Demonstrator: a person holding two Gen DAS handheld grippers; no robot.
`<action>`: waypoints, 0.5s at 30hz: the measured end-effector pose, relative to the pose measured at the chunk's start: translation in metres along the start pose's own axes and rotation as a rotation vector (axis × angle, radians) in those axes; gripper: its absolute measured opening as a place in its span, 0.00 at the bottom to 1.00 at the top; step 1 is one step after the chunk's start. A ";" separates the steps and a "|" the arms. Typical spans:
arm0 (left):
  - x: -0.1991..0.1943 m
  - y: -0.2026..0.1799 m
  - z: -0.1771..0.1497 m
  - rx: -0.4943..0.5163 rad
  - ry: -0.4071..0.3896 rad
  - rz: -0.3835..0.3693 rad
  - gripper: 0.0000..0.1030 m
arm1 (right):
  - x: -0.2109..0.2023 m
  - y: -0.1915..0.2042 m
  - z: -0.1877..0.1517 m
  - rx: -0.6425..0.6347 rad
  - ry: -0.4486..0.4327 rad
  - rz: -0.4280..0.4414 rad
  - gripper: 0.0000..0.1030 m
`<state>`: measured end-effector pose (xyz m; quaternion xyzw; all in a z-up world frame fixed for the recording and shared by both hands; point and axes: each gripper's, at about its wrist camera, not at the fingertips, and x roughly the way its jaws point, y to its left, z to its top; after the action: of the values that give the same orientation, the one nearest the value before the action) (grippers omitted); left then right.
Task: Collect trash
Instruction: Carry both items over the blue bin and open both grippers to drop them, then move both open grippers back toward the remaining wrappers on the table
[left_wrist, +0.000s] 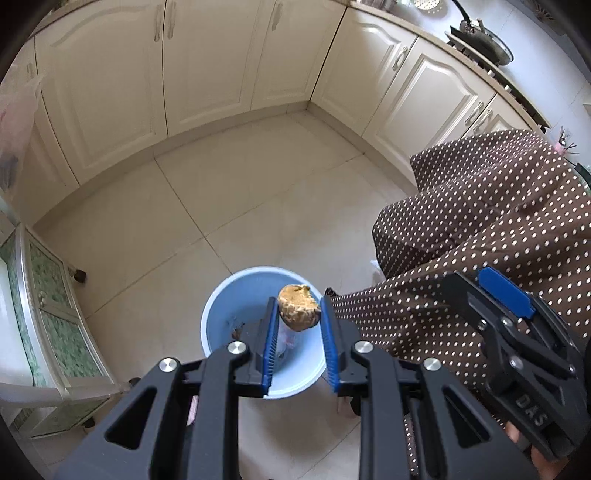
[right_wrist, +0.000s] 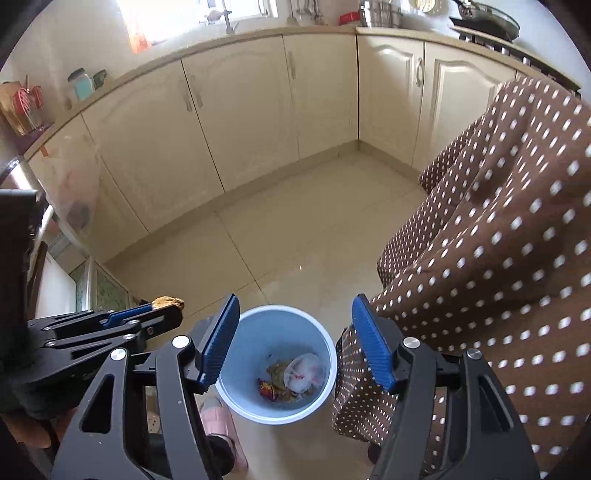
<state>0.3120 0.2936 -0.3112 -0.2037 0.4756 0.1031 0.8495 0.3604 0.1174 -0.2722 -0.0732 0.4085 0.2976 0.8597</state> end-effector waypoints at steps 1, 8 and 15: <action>-0.002 -0.001 0.001 0.001 -0.008 0.001 0.26 | -0.004 0.004 0.003 -0.006 -0.015 -0.004 0.60; -0.032 -0.008 0.003 -0.004 -0.076 0.014 0.58 | -0.037 0.009 0.013 -0.030 -0.098 -0.011 0.61; -0.081 -0.020 0.002 0.007 -0.155 0.012 0.58 | -0.087 0.010 0.019 -0.037 -0.182 -0.012 0.61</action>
<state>0.2788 0.2780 -0.2365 -0.1894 0.4097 0.1220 0.8839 0.3247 0.0929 -0.1935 -0.0640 0.3227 0.3056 0.8935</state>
